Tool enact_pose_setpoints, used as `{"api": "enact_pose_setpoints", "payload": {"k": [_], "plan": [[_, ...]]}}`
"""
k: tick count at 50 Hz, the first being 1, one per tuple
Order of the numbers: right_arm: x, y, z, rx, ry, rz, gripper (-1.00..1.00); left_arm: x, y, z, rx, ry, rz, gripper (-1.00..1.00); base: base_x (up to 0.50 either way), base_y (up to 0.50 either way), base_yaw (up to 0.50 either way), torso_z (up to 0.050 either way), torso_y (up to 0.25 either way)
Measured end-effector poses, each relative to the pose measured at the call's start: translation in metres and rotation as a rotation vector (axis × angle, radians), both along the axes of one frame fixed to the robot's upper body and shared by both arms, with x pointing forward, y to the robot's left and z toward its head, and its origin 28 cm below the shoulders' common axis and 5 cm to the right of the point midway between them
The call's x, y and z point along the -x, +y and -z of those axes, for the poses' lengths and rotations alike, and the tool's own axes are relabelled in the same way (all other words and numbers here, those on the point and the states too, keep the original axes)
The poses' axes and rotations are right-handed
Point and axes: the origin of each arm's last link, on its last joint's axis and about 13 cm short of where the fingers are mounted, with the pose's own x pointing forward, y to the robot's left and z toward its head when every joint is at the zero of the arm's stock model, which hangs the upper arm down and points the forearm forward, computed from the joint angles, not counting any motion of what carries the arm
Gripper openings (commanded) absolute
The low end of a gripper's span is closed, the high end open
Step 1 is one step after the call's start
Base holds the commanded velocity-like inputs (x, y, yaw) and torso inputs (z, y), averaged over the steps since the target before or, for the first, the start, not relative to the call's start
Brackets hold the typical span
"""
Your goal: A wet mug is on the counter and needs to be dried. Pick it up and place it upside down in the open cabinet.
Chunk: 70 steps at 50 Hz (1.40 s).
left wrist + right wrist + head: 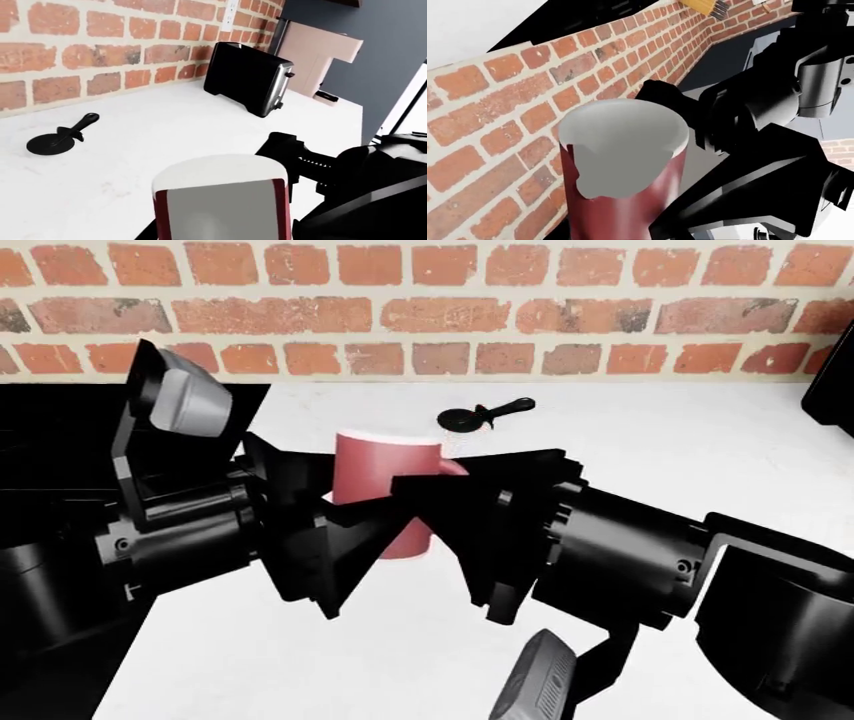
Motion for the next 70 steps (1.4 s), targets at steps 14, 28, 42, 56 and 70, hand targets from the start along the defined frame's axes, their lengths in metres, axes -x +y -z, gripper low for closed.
{"api": "enact_pose_setpoints", "payload": {"k": [14,28,42,56,70], "plan": [[-0.003,0.000,-0.008,-0.061,-0.039,0.038,1.00,0.002,0.001,0.002,-0.010,-0.001,0.016,-1.00,0.00,0.00,0.00,0.001,0.001],[0.002,-0.001,-0.044,-0.222,-0.124,0.067,1.00,0.007,0.001,0.006,-0.025,0.001,0.051,-1.00,0.00,0.00,0.00,0.000,0.000],[0.005,-0.010,-0.083,-1.081,0.235,0.064,1.00,0.013,0.008,-0.016,-0.042,-0.158,-0.043,-1.00,0.00,0.00,0.00,0.000,0.001],[0.008,-0.010,-0.053,-1.732,0.767,0.060,1.00,0.019,0.009,-0.048,-0.054,-0.464,-0.315,-1.00,0.00,0.00,0.00,0.000,0.000],[0.016,-0.002,-0.009,-1.952,1.107,0.073,1.00,0.024,0.003,-0.074,-0.056,-0.695,-0.548,-1.00,0.00,0.00,0.00,0.000,0.000]]}}
